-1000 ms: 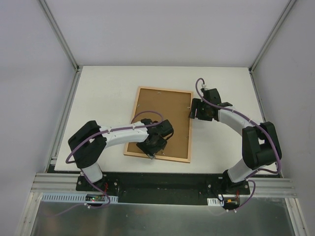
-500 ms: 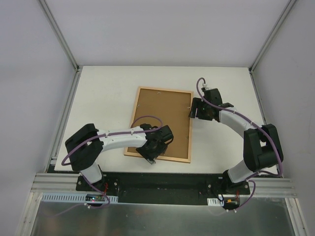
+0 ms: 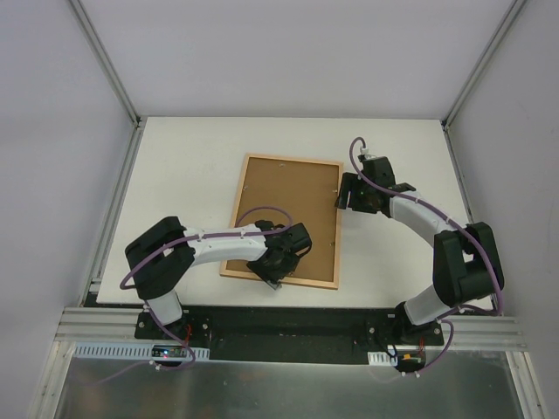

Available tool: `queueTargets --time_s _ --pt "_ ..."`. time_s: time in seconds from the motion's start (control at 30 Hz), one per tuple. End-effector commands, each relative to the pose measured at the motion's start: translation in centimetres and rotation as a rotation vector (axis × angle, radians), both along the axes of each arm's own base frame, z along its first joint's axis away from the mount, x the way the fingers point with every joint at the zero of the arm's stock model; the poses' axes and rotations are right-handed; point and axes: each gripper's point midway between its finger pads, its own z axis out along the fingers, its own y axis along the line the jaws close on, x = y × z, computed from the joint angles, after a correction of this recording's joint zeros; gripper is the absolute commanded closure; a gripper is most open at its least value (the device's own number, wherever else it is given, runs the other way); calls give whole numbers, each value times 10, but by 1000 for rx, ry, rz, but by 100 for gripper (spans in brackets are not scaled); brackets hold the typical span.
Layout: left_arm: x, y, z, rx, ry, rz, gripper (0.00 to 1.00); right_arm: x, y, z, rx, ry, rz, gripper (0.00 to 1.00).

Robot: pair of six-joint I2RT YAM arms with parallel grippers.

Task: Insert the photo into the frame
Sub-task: Press the fastener onto the backboard.

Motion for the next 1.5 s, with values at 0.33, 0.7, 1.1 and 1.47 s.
queueTargets --time_s 0.33,0.7,1.1,1.47 --pt "11 67 -24 127 61 -183 92 4 -1 13 19 -45 -8 30" --pt "71 164 -17 240 22 -475 100 5 -5 16 2 -57 -18 30" --pt "146 215 -6 329 -73 -802 100 7 -19 14 -56 -65 -41 30" --pt "177 236 8 359 -107 -932 100 15 -47 -3 -169 -44 -99 23"
